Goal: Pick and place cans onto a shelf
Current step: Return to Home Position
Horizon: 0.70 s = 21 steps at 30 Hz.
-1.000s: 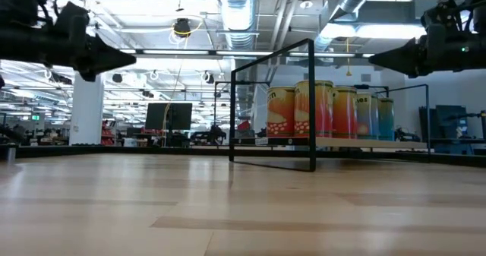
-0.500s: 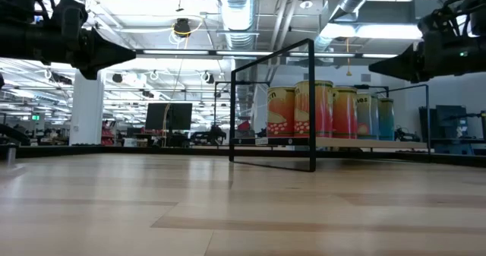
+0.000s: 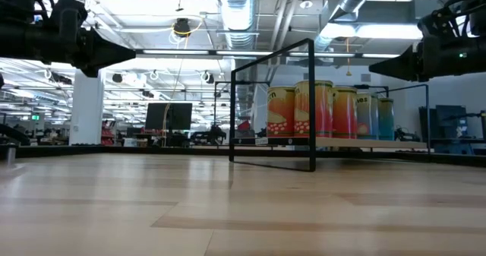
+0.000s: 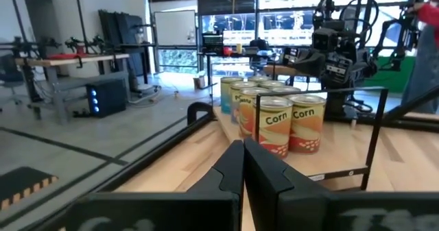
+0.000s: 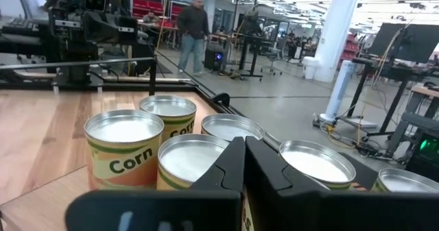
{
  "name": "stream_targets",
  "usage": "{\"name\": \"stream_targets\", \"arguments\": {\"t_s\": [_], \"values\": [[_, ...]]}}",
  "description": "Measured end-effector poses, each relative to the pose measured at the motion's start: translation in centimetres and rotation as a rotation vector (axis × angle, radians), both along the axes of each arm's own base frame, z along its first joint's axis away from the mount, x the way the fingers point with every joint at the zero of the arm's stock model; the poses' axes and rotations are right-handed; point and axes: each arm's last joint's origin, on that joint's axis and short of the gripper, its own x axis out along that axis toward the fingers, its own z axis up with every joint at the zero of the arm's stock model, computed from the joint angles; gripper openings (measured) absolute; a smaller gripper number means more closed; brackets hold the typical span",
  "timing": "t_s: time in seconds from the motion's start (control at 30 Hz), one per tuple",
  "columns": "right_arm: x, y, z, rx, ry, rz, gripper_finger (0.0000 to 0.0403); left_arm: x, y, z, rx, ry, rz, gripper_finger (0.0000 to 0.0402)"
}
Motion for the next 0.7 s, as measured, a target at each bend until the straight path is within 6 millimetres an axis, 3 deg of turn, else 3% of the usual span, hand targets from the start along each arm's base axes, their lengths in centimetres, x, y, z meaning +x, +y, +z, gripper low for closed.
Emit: {"name": "stream_targets", "arguments": {"t_s": [0.3, 0.7], "values": [[0.0, 0.0, 0.0, -0.004, 0.002, 0.0, 0.0027, 0.0, 0.0, 0.0, 0.112, 0.047, 0.008, 0.0], [0.0, 0.0, -0.01, -0.004, 0.002, 0.0, 0.0027, 0.0, 0.01, 0.0, 0.119, 0.05, 0.008, 0.0]]}}
